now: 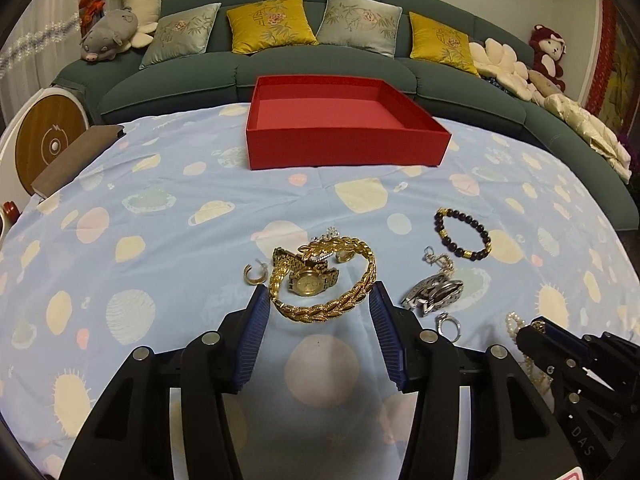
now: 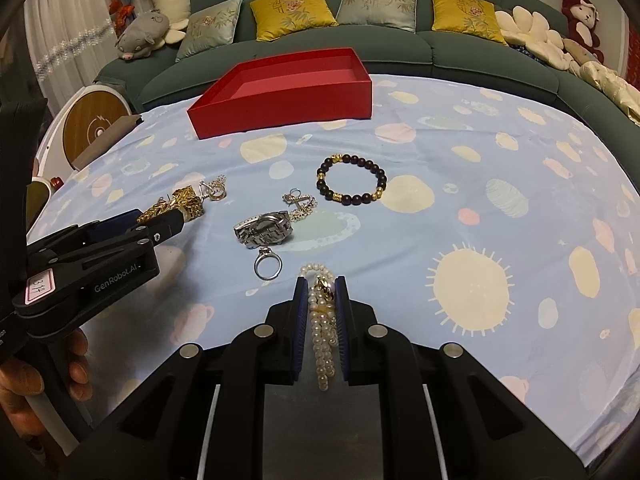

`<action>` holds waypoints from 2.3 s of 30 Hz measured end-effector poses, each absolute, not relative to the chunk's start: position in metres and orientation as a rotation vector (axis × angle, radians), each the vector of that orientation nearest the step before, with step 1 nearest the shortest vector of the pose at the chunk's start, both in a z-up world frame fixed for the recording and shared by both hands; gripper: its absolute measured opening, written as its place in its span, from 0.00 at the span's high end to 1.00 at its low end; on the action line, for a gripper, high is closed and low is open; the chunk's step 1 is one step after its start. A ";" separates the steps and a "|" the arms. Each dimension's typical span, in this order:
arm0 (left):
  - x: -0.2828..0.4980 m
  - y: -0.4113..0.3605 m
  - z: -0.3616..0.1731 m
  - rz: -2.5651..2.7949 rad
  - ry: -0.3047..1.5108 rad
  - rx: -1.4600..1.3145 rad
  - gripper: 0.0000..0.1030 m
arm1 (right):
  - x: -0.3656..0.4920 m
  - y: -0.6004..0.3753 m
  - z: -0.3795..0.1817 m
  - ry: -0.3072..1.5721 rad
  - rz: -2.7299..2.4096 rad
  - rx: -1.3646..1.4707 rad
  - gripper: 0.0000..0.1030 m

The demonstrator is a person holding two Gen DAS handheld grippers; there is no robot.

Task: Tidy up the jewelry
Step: 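Carry both bracelets into the red box and open both tools to release them, then withdraw both open tools from the red box toward the remaining jewelry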

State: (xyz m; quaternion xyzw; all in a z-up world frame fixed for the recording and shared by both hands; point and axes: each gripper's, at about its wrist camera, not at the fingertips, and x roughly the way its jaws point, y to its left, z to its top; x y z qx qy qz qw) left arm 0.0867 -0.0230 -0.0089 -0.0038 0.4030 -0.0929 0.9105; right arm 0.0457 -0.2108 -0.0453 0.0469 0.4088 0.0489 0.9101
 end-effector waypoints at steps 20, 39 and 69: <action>0.189 0.004 0.126 -0.207 0.665 -0.022 0.53 | 0.160 -0.199 0.097 0.665 0.210 0.062 0.88; 0.419 -0.036 0.045 -0.139 0.799 -0.037 0.52 | 0.409 -0.202 0.041 0.744 0.179 0.105 0.88; 0.404 -0.041 -0.013 -0.239 0.953 -0.050 0.51 | 0.387 -0.235 -0.028 0.884 0.035 0.286 0.61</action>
